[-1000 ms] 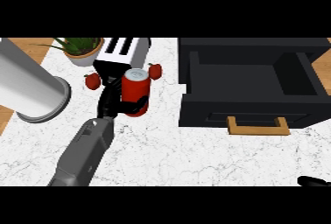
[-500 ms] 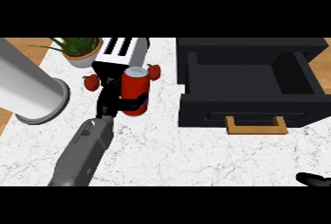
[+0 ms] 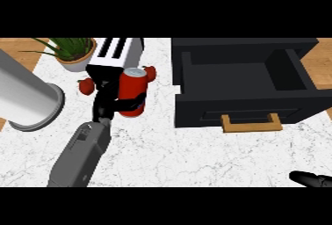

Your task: Pick up the can, place it into the drawer and close the drawer

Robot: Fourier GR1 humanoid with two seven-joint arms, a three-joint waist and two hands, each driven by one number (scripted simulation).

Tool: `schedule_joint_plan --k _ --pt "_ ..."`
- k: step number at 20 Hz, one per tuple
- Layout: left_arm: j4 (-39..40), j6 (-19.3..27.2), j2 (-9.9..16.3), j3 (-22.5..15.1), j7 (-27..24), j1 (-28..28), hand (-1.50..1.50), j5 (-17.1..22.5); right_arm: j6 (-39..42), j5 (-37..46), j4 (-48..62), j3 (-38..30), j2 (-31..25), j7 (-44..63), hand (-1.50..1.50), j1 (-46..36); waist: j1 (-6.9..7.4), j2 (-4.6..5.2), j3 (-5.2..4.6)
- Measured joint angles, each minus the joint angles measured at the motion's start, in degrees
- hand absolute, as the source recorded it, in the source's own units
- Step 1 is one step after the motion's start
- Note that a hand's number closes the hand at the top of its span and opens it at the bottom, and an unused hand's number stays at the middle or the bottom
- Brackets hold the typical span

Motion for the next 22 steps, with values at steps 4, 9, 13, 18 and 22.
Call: schedule_joint_plan --k 4,9,13,18,22 --pt "-3.32 3.31 0.0 -1.06 3.09 1.7 1.5 -0.54 0.29 0.03 0.32 0.49 -0.33 0.27 -1.5 -0.71 -1.26 -0.15 0.08" --pt "-8.3 5.31 -1.73 -4.61 7.26 -6.25 1.5 -2.58 0.36 -0.08 0.92 1.2 -0.19 0.27 -1.5 -1.69 -3.58 -0.1 0.19" --pt "-7.96 6.96 -3.6 -7.45 14.38 -22.83 1.5 -4.66 -0.41 -0.07 0.77 0.54 -0.45 0.74 -1.5 -2.88 -3.99 0.47 0.19" --pt "0.22 9.7 -4.41 -9.17 19.17 -39.37 1.5 -4.26 -0.97 0.02 0.02 -0.17 -1.06 1.67 -1.5 -3.57 -3.64 1.25 0.11" --pt "7.88 12.95 -4.63 -10.07 18.57 -47.25 -1.5 -2.27 -1.16 -0.14 -0.35 -0.28 -1.56 2.53 -1.5 -4.46 -3.79 1.71 0.09"
